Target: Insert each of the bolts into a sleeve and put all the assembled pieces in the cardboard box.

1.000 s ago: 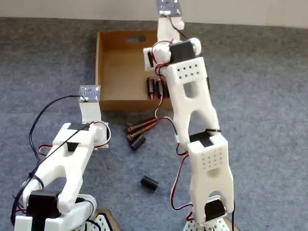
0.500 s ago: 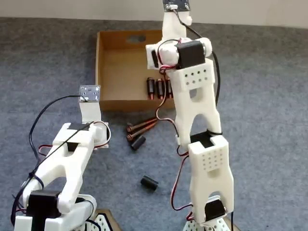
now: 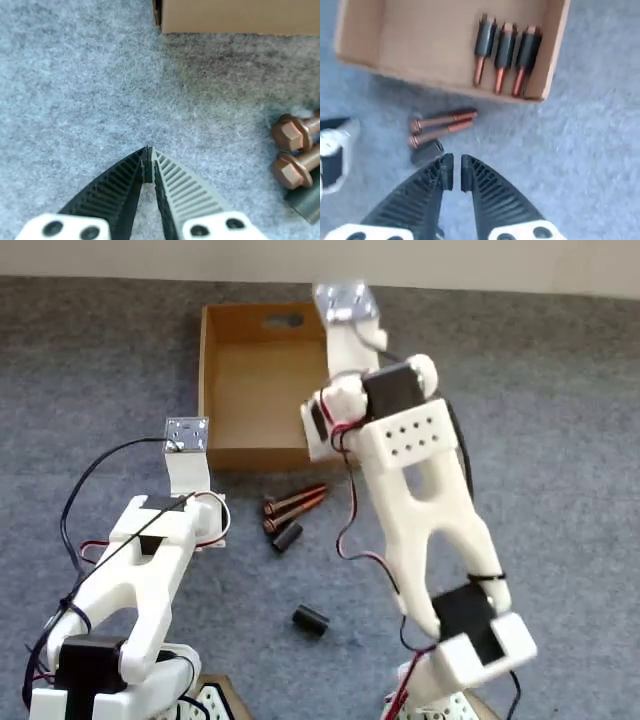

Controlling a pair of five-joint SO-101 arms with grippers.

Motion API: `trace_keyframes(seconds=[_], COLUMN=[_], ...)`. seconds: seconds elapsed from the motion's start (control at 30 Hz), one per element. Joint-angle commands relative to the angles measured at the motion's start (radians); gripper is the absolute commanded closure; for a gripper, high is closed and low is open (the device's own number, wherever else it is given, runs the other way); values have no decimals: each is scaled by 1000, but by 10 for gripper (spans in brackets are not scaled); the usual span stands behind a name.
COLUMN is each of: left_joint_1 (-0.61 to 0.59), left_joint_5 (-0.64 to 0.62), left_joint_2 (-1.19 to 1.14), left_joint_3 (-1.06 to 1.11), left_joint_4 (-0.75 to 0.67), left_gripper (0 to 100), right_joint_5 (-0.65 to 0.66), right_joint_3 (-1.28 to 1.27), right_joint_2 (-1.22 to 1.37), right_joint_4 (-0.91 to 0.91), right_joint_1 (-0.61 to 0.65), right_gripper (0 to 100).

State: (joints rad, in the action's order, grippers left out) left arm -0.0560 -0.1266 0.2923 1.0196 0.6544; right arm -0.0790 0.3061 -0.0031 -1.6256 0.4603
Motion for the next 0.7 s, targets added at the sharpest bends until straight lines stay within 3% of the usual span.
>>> trace_keyframes(seconds=[0.0,0.17,0.33,0.67], left_joint_1=[-4,-4,-10,-73], left_joint_5=[-9,-9,-9,-15], left_joint_2=[-2,-2,-2,-2], left_joint_3=[-24,-24,-25,-30], left_joint_4=[-15,-15,-15,-20], left_gripper=[979,979,979,983], right_joint_5=[101,279,362,474], right_joint_3=[-277,-654,-981,-1299], right_joint_2=[-160,-377,-506,-533], right_joint_4=[113,306,469,651], right_joint_1=[10,48,168,315], right_gripper=[967,956,846,851])
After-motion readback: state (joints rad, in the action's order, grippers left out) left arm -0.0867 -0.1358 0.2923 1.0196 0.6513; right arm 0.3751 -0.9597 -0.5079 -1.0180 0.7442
